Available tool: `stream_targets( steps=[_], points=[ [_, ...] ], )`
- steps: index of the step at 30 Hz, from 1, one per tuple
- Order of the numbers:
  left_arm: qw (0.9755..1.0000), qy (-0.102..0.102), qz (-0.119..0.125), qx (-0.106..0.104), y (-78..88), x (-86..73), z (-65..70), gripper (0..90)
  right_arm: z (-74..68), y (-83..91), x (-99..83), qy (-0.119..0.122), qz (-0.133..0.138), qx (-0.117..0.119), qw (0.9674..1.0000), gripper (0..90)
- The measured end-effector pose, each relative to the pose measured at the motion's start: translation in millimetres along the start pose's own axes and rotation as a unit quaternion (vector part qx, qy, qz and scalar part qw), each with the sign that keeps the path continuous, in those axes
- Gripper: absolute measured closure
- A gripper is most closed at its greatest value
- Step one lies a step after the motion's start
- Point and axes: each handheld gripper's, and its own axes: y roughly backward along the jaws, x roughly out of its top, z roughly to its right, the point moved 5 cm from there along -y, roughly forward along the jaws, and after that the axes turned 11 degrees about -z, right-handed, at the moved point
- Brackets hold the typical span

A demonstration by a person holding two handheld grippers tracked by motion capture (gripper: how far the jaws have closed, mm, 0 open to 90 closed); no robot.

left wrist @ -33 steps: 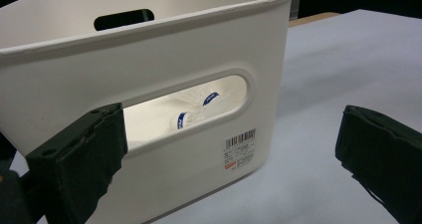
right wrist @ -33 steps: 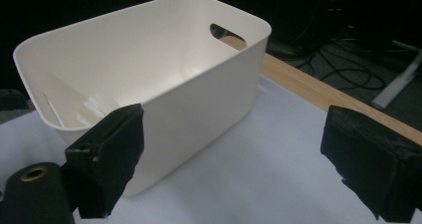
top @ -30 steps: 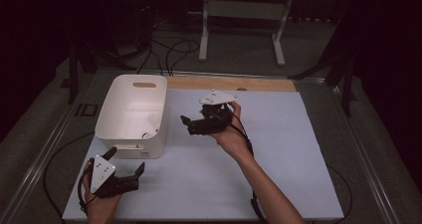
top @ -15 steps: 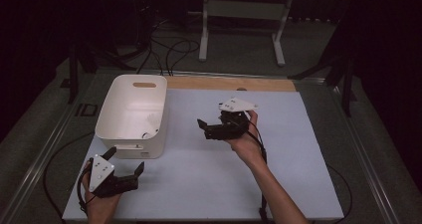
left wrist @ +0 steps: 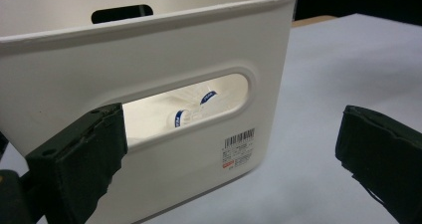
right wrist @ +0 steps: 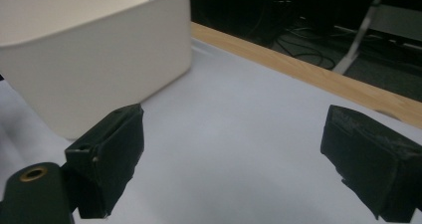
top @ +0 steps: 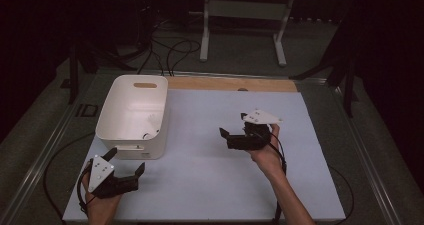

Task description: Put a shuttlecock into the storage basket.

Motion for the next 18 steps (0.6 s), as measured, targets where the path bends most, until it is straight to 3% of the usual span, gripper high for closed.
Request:
stream_targets(
  steps=[4, 10, 18],
  points=[
    [0.9999, 0.009, 0.006, 0.000, 2.6, 0.3, -1.7, 0.3, 5.7, 8.3, -14.4, 0.004, 0.003, -0.007, 1.0000, 9.9],
    [0.9999, 0.014, 0.009, -0.002, 3.0, 0.6, -2.5, 0.3, 15.9, 19.9, -35.0, -0.017, 0.013, -0.020, 0.9996, 9.9],
    [0.9995, 0.025, 0.012, -0.013, 3.2, 1.3, -6.3, 0.3, 24.5, 35.8, -57.0, -0.009, 0.044, -0.049, 0.9978, 9.9]
  ],
)
